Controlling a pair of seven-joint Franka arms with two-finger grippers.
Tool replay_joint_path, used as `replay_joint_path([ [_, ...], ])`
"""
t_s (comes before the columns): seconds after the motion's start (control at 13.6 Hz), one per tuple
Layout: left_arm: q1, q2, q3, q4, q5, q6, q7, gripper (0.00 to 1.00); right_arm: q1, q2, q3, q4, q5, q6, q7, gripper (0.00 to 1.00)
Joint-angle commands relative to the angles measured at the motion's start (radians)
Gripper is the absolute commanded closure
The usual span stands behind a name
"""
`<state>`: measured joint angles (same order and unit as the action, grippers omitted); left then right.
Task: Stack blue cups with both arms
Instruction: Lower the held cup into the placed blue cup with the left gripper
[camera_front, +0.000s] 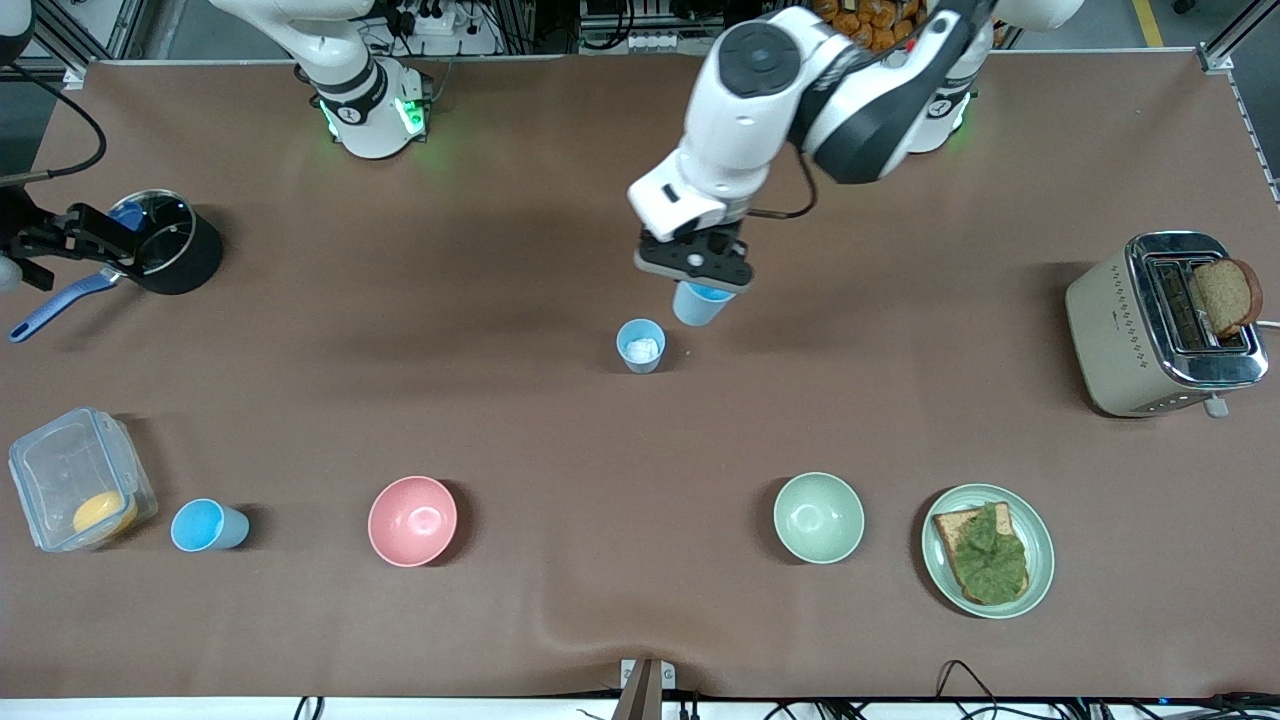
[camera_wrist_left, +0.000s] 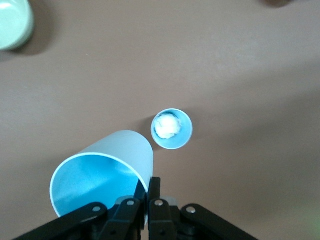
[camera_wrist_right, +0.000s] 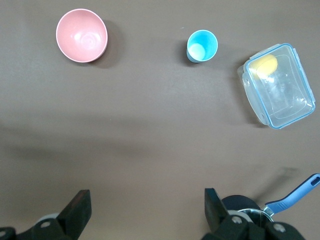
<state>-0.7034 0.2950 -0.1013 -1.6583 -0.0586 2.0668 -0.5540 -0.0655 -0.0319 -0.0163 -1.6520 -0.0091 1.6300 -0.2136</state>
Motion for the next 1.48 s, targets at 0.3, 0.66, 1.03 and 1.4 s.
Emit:
replay_joint_path([
  [0.3, -0.189, 0.208, 0.156, 0.202, 0.022, -0.031, -0.127, 1.00, -0.033, 0.006, 0.016, 0.004, 0.023, -0.003, 0.000, 0.00],
  [0.66, -0.280, 0.326, 0.245, 0.267, 0.020, -0.016, -0.190, 1.00, -0.027, 0.007, 0.016, 0.008, 0.023, -0.007, 0.000, 0.00],
  [1.03, -0.292, 0.380, 0.249, 0.298, -0.001, 0.058, -0.248, 1.00, -0.025, 0.006, 0.016, 0.008, 0.023, -0.009, 0.000, 0.00],
  [1.4, -0.298, 0.381, 0.249, 0.290, -0.001, 0.058, -0.250, 1.00, -0.007, 0.001, 0.022, 0.009, 0.021, -0.010, 0.000, 0.00],
])
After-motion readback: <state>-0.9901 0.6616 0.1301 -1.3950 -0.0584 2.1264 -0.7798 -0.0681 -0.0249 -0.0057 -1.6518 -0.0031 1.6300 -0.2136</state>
